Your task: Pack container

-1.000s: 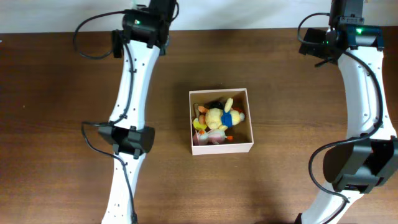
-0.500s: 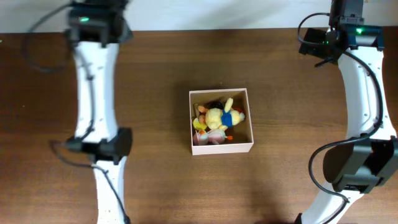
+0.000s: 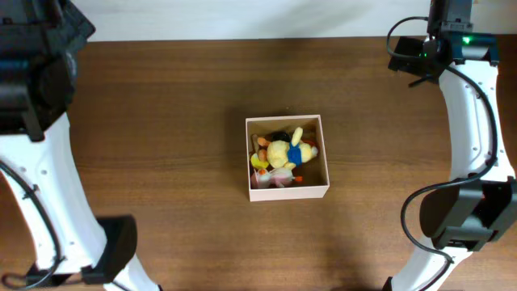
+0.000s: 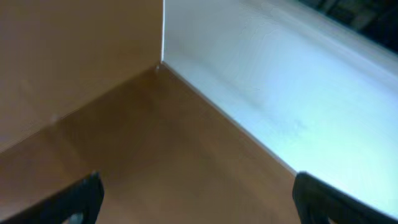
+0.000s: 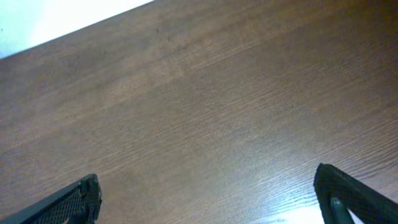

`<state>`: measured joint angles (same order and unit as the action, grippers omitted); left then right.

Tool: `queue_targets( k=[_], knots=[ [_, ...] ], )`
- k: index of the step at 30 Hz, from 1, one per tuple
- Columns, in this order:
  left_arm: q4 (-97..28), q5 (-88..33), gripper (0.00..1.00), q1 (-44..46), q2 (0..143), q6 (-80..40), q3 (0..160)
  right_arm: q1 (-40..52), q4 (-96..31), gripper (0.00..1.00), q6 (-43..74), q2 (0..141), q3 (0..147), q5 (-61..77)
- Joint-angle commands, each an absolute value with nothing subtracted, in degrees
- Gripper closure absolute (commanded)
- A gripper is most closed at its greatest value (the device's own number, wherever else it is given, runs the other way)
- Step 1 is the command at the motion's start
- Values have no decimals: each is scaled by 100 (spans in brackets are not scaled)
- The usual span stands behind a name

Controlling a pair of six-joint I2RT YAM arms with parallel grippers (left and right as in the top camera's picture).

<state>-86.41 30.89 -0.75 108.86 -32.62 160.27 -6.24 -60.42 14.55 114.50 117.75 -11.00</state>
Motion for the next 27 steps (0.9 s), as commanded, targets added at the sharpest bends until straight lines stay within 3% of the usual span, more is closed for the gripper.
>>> queue_targets(
  k=[1,10,20,27],
  knots=[
    [-7448,2930,1,-167,9977,-3402,14223,-642,-6040,1,1435,11469,11839,-1092],
    [-4584,2781,1,-368,8165,-2679,10245,-642,-6040,1,1435,11469,11839,-1092],
    [-3800,2213,1,-707,6598,-2213,7397,-642,-6040,1,1433,11469,11839,-1092],
    [-2287,1868,1,-829,4665,-2222,4676,-642,-6040,1,1435,11469,11839,-1092]
  ],
)
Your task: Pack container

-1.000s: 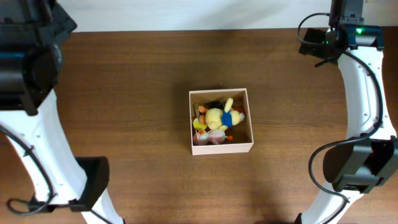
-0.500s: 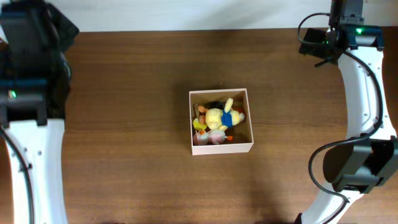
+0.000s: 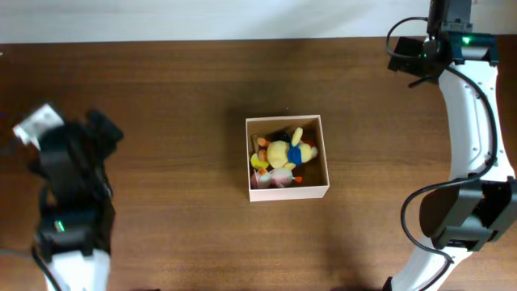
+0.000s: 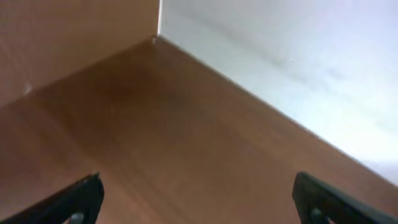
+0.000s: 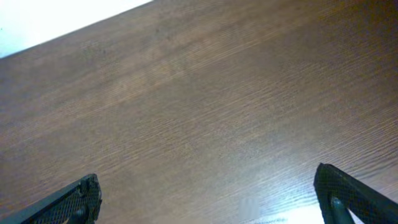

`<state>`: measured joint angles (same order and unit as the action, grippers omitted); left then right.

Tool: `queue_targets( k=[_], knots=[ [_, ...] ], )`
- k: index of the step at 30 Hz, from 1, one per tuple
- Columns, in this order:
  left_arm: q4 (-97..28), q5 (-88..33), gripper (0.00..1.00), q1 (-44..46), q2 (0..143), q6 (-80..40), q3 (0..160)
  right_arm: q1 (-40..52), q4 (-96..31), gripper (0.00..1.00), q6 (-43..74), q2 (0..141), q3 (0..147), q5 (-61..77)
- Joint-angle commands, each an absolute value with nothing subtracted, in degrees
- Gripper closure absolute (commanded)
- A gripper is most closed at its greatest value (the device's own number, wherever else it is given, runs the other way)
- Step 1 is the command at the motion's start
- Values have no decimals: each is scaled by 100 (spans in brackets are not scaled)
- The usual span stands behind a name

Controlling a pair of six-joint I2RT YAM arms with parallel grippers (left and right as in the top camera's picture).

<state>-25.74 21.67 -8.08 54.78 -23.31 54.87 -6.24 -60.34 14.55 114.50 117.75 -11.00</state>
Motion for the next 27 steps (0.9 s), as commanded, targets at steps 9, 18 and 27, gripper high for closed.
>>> queue_targets(
  k=[9,18,27],
  knots=[
    [-2141,1251,1,-637,1997,-1063,2936,-642,-6040,1,1435,11469,11839,-1092],
    [-2056,427,1,-574,834,-16,1848,-642,-6040,1,1433,11469,11839,-1092],
    [-1975,445,1,-578,158,-12,958,-642,-6040,1,1433,11469,11839,-1092]
  ],
)
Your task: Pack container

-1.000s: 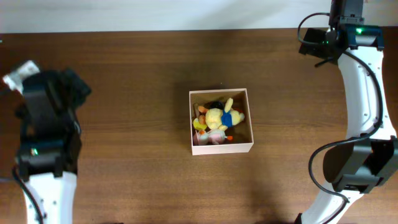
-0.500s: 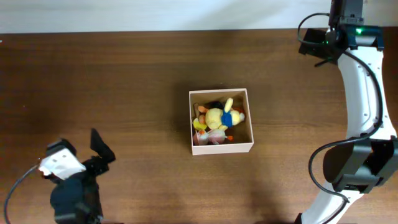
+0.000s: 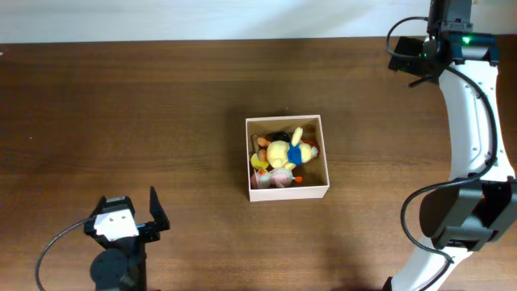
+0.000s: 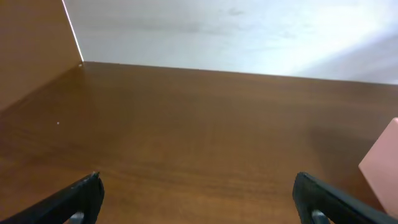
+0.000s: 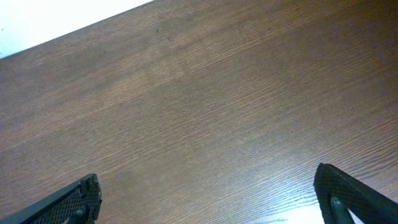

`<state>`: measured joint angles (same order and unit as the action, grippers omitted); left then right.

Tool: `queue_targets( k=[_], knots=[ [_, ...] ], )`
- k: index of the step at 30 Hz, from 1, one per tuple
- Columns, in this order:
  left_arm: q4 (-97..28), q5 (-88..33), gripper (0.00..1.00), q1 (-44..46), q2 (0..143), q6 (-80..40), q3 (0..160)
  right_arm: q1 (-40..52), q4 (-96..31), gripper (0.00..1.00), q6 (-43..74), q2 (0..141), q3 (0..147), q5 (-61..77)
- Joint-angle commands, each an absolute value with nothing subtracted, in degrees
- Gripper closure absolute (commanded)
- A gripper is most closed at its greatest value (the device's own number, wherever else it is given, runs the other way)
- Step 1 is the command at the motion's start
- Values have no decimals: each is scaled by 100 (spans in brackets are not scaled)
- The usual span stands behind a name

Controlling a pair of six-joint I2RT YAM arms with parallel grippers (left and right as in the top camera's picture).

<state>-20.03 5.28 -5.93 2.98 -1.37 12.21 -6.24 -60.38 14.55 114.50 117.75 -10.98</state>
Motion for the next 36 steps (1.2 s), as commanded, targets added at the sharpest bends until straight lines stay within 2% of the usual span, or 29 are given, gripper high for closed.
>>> queue_targets(
  k=[1,10,36],
  knots=[
    [-1975,497,1,-578,137,-12,880,-642,-6040,1,1433,11469,11839,-1092],
    [-1970,692,1,-578,30,405,598,-642,-6040,1,1435,11469,11839,-1092],
    [-1949,687,1,-582,30,399,598,-642,-6040,1,1433,11469,11839,-1092]
  ],
)
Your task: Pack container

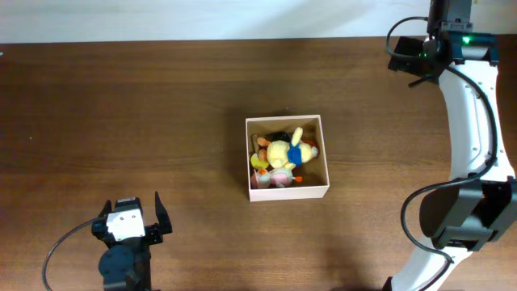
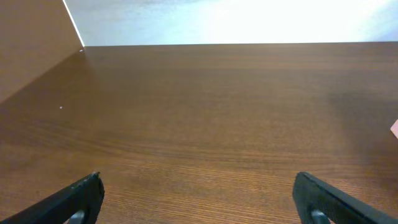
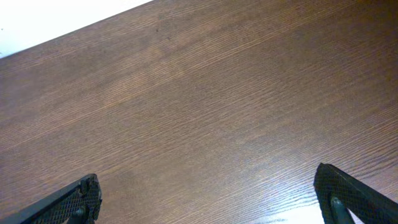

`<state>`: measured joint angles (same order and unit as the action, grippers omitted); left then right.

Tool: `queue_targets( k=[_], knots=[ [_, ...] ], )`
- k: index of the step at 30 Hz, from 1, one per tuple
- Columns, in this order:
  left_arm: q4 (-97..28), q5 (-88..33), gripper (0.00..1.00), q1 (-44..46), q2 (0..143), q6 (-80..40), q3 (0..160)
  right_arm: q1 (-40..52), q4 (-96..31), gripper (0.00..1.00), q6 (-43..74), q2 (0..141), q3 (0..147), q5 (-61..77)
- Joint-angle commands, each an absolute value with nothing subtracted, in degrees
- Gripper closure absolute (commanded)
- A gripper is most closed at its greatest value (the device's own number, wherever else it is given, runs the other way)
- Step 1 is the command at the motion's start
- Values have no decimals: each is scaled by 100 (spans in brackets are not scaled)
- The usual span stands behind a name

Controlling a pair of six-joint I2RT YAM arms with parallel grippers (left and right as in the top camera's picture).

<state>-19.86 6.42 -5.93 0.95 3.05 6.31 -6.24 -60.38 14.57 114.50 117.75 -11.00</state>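
Observation:
A small pale box stands in the middle of the brown table, filled with soft toys; a yellow plush lies on top. My left gripper is open near the table's front left edge, well apart from the box, with nothing between its fingers. My right gripper is open over bare wood at the far right corner, its arm running along the right side. A sliver of the pink box wall shows at the right edge of the left wrist view.
A white wall runs behind the table's far edge. A brown side panel stands at the left in the left wrist view.
My left gripper has shifted slightly right along the front left of the table and turned; less of the pink box wall shows in its wrist view. The right arm has not moved.
My left arm first loomed large at the far left of the overhead view, its wrist camera on the table's back corner. Then it was lower at the left. Later it sat near the front left edge, and now a little to the right of that. The box and the right arm stayed still.

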Motion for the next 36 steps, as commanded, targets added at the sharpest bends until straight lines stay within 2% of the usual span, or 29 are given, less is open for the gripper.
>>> queue_targets(
  k=[1,17,30,34,36],
  knots=[
    [-1949,687,1,-582,30,399,598,-642,-6042,1,1435,11469,11839,-1092],
    [-1949,687,1,-582,30,399,598,-373,-6062,1,1354,11349,11841,-1194],
    [-1949,687,1,-582,30,399,598,-303,-6062,1,1396,9421,11810,-1393],
    [-1949,687,1,-582,30,399,598,-303,-5872,1,1393,8709,11279,-1531],
    [-1949,687,1,-582,30,399,598,-303,-5610,1,1396,8036,10503,-1575]
  ],
)
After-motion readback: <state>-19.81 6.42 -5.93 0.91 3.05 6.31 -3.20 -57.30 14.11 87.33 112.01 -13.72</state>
